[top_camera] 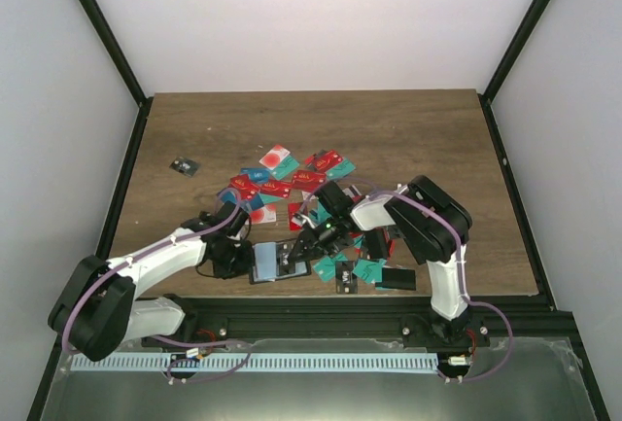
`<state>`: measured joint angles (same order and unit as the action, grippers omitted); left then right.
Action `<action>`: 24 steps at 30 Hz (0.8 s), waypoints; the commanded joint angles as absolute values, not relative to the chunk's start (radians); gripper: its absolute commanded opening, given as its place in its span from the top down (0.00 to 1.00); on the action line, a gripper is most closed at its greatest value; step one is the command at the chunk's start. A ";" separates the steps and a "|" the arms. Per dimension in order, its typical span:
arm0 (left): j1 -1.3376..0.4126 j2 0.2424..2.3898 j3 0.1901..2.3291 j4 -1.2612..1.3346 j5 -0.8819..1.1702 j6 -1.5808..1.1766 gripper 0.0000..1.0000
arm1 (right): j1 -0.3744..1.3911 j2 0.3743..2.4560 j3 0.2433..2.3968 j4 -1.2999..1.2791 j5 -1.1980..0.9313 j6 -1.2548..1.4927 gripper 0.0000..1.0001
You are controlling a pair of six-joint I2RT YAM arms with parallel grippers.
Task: Put the credit cards into the card holder
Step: Insert the credit card into the card holder.
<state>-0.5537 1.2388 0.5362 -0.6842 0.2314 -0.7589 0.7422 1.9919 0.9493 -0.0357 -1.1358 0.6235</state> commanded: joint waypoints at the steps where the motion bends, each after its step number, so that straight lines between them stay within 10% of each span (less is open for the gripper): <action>1: -0.548 1.250 0.503 -0.637 0.259 -0.777 0.89 | 0.753 2.019 0.974 0.000 -1.186 0.636 0.99; 24: -0.549 1.228 0.480 -0.614 0.273 -0.813 0.89 | 0.766 2.104 1.064 -0.001 -1.247 0.620 0.99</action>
<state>-0.5503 1.2259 0.5083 -0.6132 0.2775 -0.8005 0.7517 2.0850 1.0302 0.0162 -1.2190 0.6434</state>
